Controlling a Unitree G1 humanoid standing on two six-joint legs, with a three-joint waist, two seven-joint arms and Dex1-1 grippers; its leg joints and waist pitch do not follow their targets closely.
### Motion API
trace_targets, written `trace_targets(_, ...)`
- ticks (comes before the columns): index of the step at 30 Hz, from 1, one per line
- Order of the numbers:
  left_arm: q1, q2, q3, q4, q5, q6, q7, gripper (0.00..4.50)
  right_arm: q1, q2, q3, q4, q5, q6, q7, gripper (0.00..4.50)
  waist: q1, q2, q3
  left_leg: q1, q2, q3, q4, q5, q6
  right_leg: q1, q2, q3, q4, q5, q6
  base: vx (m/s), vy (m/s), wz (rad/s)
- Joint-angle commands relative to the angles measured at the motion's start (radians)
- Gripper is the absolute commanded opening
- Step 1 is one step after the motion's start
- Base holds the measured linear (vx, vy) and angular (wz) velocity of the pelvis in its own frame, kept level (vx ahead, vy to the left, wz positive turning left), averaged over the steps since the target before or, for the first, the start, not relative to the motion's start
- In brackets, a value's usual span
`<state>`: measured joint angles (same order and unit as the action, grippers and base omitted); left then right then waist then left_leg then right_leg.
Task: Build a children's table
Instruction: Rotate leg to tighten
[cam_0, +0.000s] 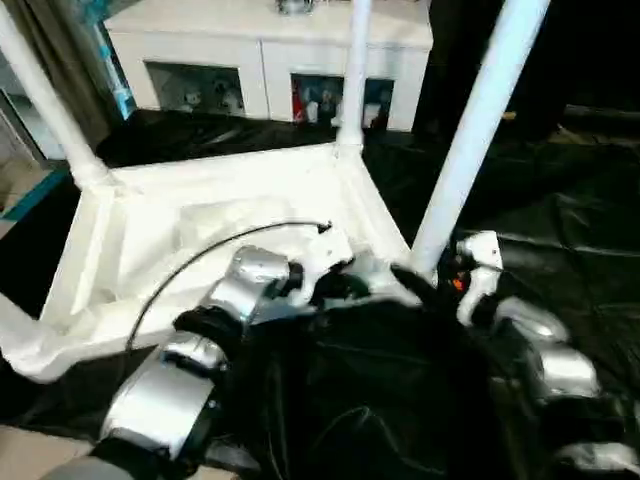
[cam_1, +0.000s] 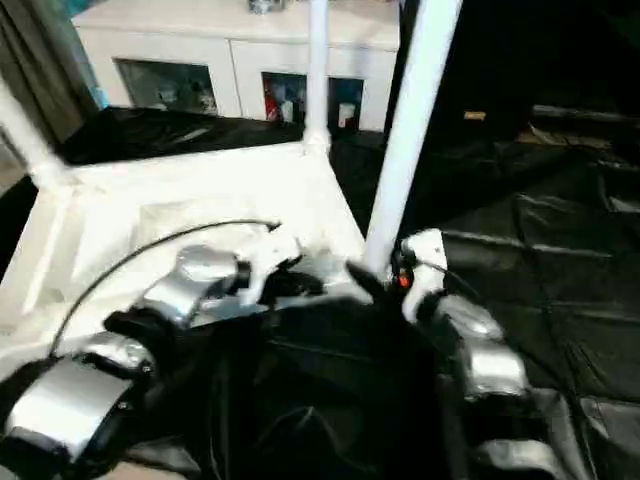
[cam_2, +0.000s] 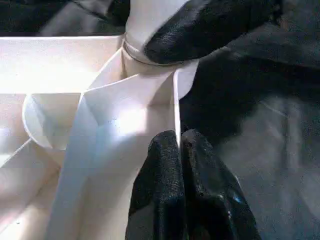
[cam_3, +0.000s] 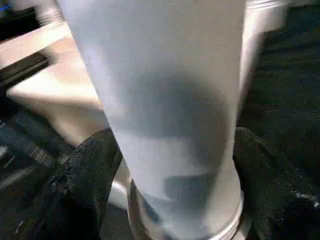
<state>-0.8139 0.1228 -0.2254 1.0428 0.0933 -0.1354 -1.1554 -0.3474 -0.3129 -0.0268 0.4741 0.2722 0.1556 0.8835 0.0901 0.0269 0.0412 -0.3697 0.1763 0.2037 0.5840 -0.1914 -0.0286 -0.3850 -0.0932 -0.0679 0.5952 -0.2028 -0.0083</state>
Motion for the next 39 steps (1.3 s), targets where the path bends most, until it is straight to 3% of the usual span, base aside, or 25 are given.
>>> trace_targets(1,0.015,-0.006,-0.021,-0.037,-0.034,-0.022,-0.095,0.0,0.019,-0.016,0.08,-0.057,0.025,0.037,0.144,3.56,0.004,-0.011,-0.055,0.011,0.067,-0.025,-0.064,-0.135,0.121,0.043,-0.073,0.043,-0.056,-0.017,-0.282,0.0,0.0,0.0)
trace_targets(9,0.05,0.063,-0.033,-0.108,-0.062,0.026,-0.289,0.0,0.052,-0.13,0.107,-0.115,0.044,0.089,0.311,3.56,0.017,-0.013,-0.051,0.015,0.073,-0.028,-0.07,-0.18,0.086,0.041,-0.078,0.045,-0.064,-0.12,-0.272,0.0,0.0,0.0)
trace_targets(20,0.074,0.065,-0.037,-0.147,-0.065,0.042,-0.304,0.0,0.071,-0.131,0.123,-0.147,0.065,0.135,0.351,2.84,0.023,-0.016,-0.055,0.013,0.07,-0.026,-0.065,-0.132,0.095,0.042,-0.078,0.044,-0.057,-0.066,-0.276,0.0,0.0,0.0)
trace_targets(26,0.044,0.035,-0.024,-0.094,-0.017,0.025,-0.093,0.0,0.078,-0.067,0.097,-0.113,0.033,0.101,0.21,2.72,0.023,-0.016,-0.05,0.016,0.072,-0.029,-0.071,-0.177,0.064,0.036,-0.079,0.045,-0.067,-0.162,-0.254,0.0,0.0,0.0)
trace_targets(27,0.017,0.009,-0.008,-0.051,-0.003,0.027,0.029,0.0,0.065,-0.022,0.078,-0.056,-0.008,0.067,0.082,2.69,0.018,-0.018,-0.048,0.02,0.07,-0.029,-0.073,-0.211,0.039,0.031,-0.082,0.047,-0.075,-0.218,-0.241,0.0,0.0,0.0)
trace_targets(28,0.008,0.0,-0.003,-0.039,-0.001,0.03,0.063,0.0,0.058,-0.007,0.072,-0.034,-0.023,0.056,0.036,2.66,0.015,-0.016,-0.045,0.022,0.068,-0.029,-0.075,-0.225,0.027,0.028,-0.081,0.048,-0.078,-0.244,-0.237,0.0,0.0,0.0)
trace_targets(30,-0.012,-0.027,0.003,-0.017,0.008,0.035,0.142,0.0,0.045,0.038,0.051,0.008,-0.044,0.039,-0.076,2.6,0.008,-0.02,-0.045,0.021,0.065,-0.036,-0.081,-0.252,0.006,0.035,-0.082,0.046,-0.087,-0.323,-0.201,0.0,0.0,0.0)
trace_targets(35,-0.051,-0.095,0.018,0.024,0.013,0.041,0.285,0.0,0.013,0.153,-0.002,0.078,-0.047,0.026,-0.297,2.57,-0.01,-0.016,-0.046,0.021,0.063,-0.036,-0.082,-0.259,0.002,0.028,-0.079,0.05,-0.087,-0.296,-0.199,0.0,0.0,0.0)
trace_targets(37,-0.057,-0.104,0.017,0.035,0.015,0.034,0.297,0.0,0.007,0.171,-0.008,0.088,-0.052,0.018,-0.319,2.56,-0.008,-0.018,-0.046,0.018,0.062,-0.035,-0.081,-0.246,0.013,0.033,-0.078,0.049,-0.088,-0.276,-0.199,0.0,0.0,0.0)
trace_targets(38,-0.062,-0.114,0.016,0.045,0.016,0.023,0.304,0.0,0.003,0.194,-0.01,0.092,-0.057,0.012,-0.338,2.56,-0.007,-0.011,-0.047,0.02,0.062,-0.034,-0.08,-0.243,0.017,0.03,-0.078,0.051,-0.086,-0.257,-0.203,0.0,0.0,0.0)
trace_targets(39,-0.063,-0.121,0.013,0.047,0.014,0.017,0.296,0.0,0.003,0.207,-0.002,0.087,-0.063,0.003,-0.337,2.56,-0.01,-0.014,-0.047,0.017,0.062,-0.035,-0.081,-0.245,0.017,0.033,-0.077,0.049,-0.085,-0.247,-0.204,0.0,0.0,0.0)
